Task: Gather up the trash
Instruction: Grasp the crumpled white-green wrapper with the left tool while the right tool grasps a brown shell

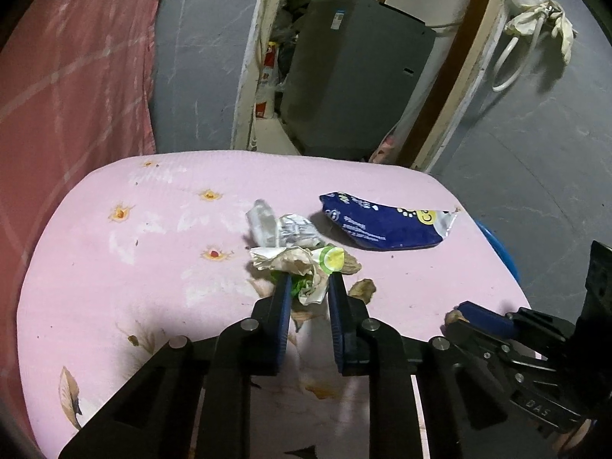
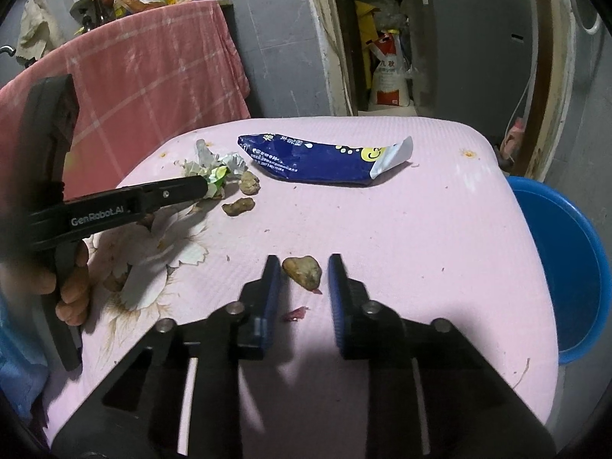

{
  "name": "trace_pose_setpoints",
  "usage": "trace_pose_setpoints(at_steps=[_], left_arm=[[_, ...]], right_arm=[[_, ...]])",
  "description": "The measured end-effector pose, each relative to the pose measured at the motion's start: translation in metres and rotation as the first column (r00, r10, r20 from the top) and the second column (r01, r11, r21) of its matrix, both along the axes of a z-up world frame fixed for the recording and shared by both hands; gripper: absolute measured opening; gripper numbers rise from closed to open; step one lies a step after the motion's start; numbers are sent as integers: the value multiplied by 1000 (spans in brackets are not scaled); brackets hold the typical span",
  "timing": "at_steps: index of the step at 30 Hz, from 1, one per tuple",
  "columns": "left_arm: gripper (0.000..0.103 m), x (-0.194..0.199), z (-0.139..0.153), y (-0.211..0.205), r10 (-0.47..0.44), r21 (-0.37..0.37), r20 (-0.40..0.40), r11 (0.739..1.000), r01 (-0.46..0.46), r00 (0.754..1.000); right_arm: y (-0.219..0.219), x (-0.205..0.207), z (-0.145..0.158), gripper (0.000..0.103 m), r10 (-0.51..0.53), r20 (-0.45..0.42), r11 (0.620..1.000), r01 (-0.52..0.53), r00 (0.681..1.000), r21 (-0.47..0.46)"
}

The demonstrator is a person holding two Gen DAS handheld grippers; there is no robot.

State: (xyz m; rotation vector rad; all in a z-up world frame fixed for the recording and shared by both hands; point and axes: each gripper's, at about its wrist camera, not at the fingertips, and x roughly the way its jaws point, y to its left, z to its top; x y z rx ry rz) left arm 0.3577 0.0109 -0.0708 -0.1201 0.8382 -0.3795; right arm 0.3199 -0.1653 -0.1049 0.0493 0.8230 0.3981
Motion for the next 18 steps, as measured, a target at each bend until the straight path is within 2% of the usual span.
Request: trace_pose_setpoints(at_steps=[10, 18], left_arm=[[16, -20, 5, -15, -65, 11, 16, 998, 65, 998], [16, -33, 9, -18, -71, -7, 30, 997, 71, 997]], right_arm=[[1, 0, 1, 19, 8, 10, 1000, -8, 1000, -1], [-10, -10, 10, 19, -13, 79, 999, 9, 997, 46]])
